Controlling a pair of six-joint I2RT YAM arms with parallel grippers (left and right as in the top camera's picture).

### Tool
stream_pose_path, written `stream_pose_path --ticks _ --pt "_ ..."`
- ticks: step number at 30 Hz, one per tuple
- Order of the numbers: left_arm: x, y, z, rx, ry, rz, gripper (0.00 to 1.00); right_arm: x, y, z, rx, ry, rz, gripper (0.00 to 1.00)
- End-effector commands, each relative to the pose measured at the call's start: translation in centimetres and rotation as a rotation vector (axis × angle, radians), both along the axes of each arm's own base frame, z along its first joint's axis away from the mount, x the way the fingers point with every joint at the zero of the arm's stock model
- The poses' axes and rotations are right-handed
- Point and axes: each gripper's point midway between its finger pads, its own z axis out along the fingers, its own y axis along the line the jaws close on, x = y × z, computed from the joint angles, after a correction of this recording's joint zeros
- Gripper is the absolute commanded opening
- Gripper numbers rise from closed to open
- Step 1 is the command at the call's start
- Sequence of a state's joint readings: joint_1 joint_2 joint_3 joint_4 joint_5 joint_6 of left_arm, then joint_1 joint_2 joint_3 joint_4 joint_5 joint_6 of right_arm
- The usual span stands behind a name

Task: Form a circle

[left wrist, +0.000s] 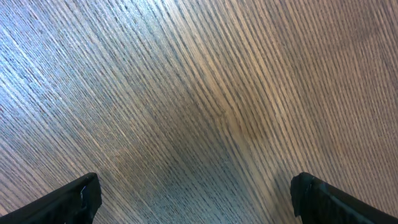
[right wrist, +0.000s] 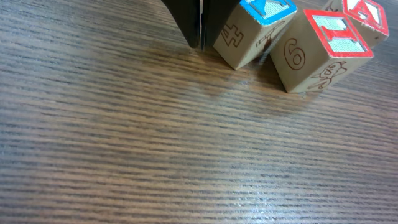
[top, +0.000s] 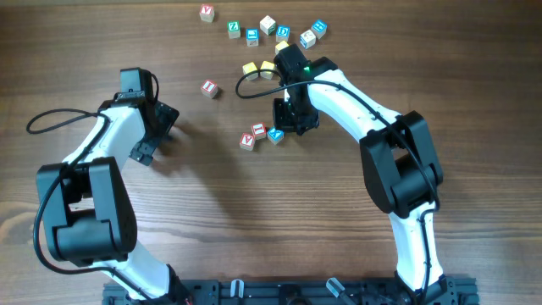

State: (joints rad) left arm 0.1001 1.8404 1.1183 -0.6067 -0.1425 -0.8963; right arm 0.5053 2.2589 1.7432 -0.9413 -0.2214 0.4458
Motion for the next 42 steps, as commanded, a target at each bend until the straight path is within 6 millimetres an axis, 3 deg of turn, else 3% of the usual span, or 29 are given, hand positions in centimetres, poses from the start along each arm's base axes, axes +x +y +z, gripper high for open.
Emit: stream_pose_path --ticks 1,10,16,42 --pt "-0.4 0.3 -0.5 0.013 0.018 0.009 1.0 -0.5 0.2 0.1 0.009 0.018 -0.005 0.04" --pt "-0.4 0.3 -0.5 0.013 0.018 0.009 1.0 -0.7 0.0 0.1 0.003 0.029 -0.005 0.05" --pt "-0.4 0.3 -0.5 0.013 0.018 0.009 1.0 0.2 0.5 0.2 0.025 -0.009 -0.006 0.04" --pt "-0.4 0.3 -0.5 0.013 0.018 0.009 1.0 -1.0 0.4 0.2 0.025 0.043 -0.003 0.04"
